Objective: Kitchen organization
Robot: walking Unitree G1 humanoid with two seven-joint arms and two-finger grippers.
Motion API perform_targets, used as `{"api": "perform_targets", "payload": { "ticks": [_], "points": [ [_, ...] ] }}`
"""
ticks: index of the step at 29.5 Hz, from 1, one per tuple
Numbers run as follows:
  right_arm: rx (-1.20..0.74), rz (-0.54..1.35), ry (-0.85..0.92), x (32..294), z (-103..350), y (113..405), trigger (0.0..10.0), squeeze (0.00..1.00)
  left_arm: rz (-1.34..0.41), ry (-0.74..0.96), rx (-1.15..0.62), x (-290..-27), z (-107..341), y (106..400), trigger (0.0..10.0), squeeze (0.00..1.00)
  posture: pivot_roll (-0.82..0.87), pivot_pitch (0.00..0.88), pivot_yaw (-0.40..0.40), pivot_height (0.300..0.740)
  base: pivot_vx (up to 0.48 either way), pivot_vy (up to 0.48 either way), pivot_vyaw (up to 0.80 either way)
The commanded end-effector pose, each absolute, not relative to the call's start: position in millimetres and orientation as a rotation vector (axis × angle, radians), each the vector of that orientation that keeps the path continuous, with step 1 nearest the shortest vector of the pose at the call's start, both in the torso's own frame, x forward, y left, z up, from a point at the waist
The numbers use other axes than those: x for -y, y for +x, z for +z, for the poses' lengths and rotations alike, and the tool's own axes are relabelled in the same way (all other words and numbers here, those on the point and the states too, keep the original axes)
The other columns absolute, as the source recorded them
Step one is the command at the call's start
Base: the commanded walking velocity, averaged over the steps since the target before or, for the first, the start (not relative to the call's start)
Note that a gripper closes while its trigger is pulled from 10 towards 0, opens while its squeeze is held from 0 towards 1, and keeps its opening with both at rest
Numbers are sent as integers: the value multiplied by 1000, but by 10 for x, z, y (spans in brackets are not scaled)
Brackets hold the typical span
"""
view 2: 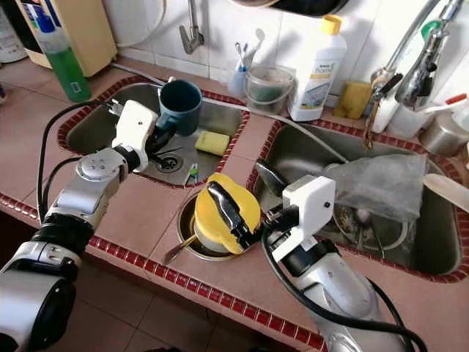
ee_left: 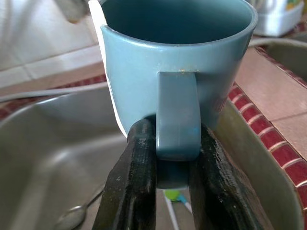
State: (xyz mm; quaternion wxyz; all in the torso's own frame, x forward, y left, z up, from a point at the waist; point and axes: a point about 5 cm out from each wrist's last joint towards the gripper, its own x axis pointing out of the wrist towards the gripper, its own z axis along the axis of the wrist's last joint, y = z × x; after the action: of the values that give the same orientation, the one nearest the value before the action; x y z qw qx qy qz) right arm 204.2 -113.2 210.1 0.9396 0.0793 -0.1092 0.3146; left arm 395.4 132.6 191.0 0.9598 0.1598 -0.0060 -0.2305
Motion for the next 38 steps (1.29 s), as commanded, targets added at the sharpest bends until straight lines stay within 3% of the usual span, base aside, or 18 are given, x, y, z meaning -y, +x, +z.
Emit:
{"api": "perform_targets", "payload": {
  "ticks": [1,20,38],
  "points": [
    [218,654,174,1091,2134,1946,10000,0,-498,348,31,-1274,1948,3966,10000,0,-173,249,27,740,0,0,0],
    [125,591,190,1167,2138,1692,10000,0,-456,368,-24,-1428,1937,4054,10000,0,-210,311,38,740,0,0,0],
    [125,477,221,1451,2418,1940,10000,0,-418,445,-95,-1610,1821,4052,10000,0,-222,308,36,740,0,0,0]
  ]
}}
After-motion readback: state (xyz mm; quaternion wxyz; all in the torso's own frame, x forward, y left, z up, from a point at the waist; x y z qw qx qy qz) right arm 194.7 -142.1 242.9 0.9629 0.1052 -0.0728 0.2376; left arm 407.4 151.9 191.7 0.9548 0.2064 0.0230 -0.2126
